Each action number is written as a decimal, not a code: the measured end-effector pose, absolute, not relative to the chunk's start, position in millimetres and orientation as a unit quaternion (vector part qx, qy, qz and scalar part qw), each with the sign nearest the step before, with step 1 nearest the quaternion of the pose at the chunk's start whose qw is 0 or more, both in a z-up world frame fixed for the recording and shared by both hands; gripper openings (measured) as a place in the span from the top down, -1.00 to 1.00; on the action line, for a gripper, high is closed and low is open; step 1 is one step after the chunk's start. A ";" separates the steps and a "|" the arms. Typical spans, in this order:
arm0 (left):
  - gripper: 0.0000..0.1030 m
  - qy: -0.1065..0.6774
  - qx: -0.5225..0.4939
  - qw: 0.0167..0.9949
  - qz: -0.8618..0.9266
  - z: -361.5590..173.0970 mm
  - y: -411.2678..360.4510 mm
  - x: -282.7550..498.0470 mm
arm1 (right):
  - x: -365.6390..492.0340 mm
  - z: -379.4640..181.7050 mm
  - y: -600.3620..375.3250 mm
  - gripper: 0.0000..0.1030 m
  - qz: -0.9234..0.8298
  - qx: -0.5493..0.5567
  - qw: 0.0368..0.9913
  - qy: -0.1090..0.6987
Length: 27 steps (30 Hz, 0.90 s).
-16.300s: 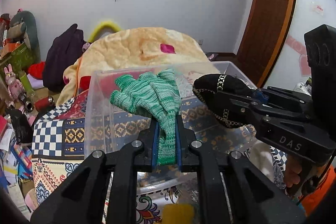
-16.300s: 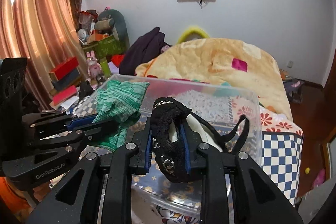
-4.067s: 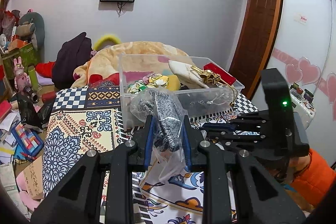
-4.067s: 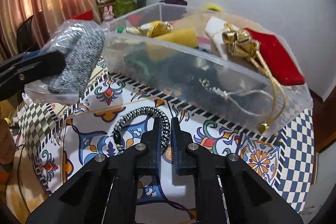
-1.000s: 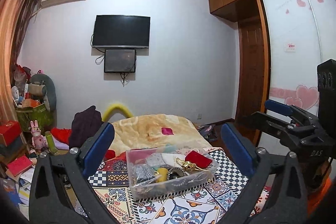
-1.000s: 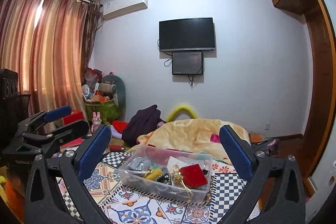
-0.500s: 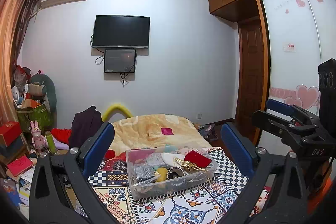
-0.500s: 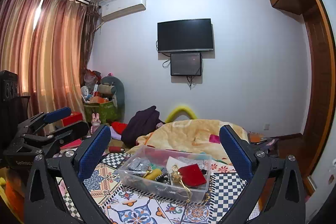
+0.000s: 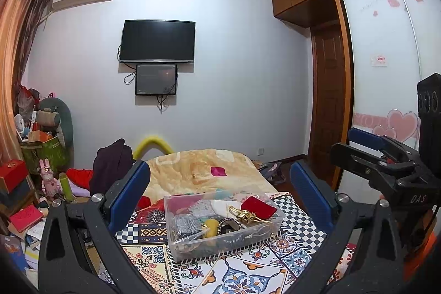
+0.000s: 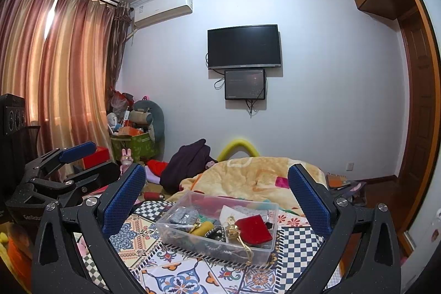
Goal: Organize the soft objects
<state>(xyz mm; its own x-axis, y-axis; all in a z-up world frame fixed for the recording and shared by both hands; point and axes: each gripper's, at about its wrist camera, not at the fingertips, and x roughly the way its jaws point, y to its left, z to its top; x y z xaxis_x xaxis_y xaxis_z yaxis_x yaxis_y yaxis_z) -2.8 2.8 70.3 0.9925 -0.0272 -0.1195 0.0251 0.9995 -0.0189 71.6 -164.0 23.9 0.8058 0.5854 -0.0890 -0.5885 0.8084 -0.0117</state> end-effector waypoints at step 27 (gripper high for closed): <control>-1.00 0.066 -0.010 0.998 -0.012 69.3 2.8 -2.1 | 68.5 25.3 -165.0 -1.00 0.311 -0.017 0.950 0.040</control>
<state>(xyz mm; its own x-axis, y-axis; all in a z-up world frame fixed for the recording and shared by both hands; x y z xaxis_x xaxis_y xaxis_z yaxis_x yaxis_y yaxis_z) -2.1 2.8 69.3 0.9909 -0.0244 -0.1324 0.0218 0.9995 -0.0210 68.5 -165.0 25.3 0.8038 0.5884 -0.0874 -0.5912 0.8065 -0.0077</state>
